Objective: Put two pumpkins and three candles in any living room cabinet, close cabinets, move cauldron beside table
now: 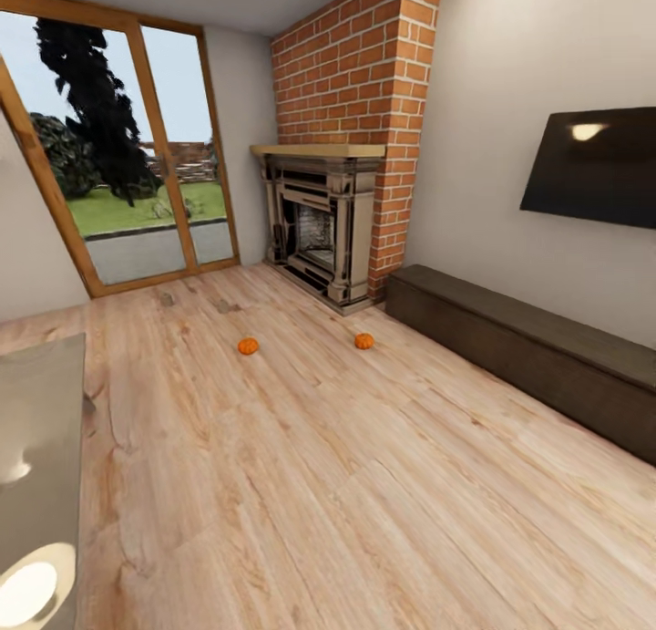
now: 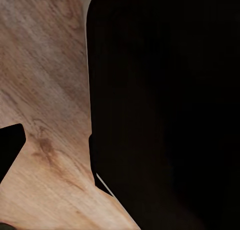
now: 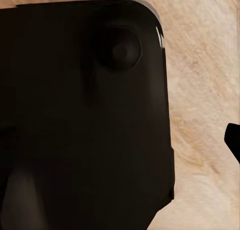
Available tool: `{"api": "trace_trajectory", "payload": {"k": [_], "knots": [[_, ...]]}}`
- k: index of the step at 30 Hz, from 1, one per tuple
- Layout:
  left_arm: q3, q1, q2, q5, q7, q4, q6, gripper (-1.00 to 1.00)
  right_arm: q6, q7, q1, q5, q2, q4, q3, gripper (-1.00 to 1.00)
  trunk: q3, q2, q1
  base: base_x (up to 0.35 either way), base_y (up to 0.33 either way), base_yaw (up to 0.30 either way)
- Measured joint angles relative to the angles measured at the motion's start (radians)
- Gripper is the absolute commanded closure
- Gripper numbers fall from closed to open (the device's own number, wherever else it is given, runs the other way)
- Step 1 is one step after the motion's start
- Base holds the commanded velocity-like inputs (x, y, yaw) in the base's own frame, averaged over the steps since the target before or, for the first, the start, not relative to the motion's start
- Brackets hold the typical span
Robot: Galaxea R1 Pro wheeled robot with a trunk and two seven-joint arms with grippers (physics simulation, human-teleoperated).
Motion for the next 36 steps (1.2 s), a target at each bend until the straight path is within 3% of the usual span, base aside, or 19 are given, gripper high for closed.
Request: {"api": "trace_trajectory", "payload": {"k": [10, 21, 36], "knots": [[0.000, 0.000, 0.000, 0.000, 0.000, 0.000, 0.000, -1.00, 0.000, 0.000, 0.000, 0.002, 0.000, 0.001, 0.000, -1.00, -0.003, 0.000, 0.000, 0.000, 0.000, 0.141], [0.000, 0.000, 0.000, 0.000, 0.000, 0.000, 0.000, -1.00, 0.001, 0.045, 0.000, 0.002, -0.001, 0.001, -0.001, -1.00, -0.007, 0.000, 0.000, 0.000, 0.000, -0.248], [0.000, 0.000, 0.000, 0.000, 0.000, 0.000, 0.000, -1.00, 0.000, 0.049, 0.000, 0.002, -0.001, 0.002, -0.001, -1.00, -0.007, 0.000, 0.000, 0.000, 0.000, -0.281]]}}
